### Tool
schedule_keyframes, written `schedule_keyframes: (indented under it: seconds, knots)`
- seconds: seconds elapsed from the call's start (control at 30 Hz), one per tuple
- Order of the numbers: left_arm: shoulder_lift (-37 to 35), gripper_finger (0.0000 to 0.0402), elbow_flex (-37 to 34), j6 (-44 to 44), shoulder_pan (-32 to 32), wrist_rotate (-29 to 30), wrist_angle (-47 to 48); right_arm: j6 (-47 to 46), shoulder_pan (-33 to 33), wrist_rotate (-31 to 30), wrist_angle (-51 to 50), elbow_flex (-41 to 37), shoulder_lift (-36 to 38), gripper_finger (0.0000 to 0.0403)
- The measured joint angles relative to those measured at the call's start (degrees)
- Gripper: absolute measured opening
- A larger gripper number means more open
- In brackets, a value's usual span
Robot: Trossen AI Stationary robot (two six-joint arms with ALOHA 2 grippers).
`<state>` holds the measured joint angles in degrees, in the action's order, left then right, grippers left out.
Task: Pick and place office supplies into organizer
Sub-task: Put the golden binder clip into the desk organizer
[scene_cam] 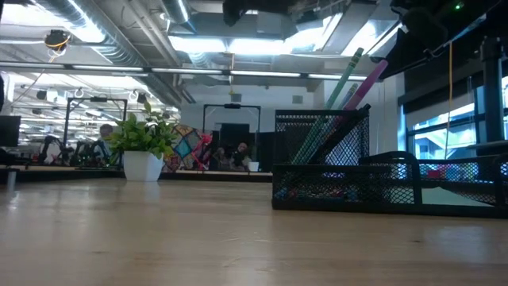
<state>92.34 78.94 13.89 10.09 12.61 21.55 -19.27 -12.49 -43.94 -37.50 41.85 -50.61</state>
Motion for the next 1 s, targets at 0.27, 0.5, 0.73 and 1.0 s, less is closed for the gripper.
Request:
schedule_keyframes:
  seconds: [0.27, 0.5, 0.73, 1.0]
  knots:
    - [4.89, 0.0059, 0.02, -1.19, 7.51, 4.57, -7.31, -2.77, 0.0, 0.04, -0.12, 0.0, -0.02, 0.0268]
    - [11.08, 0.0059, 0.07, -1.22, 9.48, 6.33, -10.57, -3.96, 0.0, 0.46, -0.36, 0.0, -0.02, 0.0268]
    - [16.8, 0.0059, 0.11, -1.13, 8.52, 6.98, -11.04, -4.39, 0.0, 0.55, -0.69, 0.0, -0.02, 0.0268]
    - [20.84, 0.0059, 0.11, 0.5, 7.67, 6.65, -10.47, -4.24, 0.0, 0.58, -1.9, 0.0, -0.01, 0.0268]
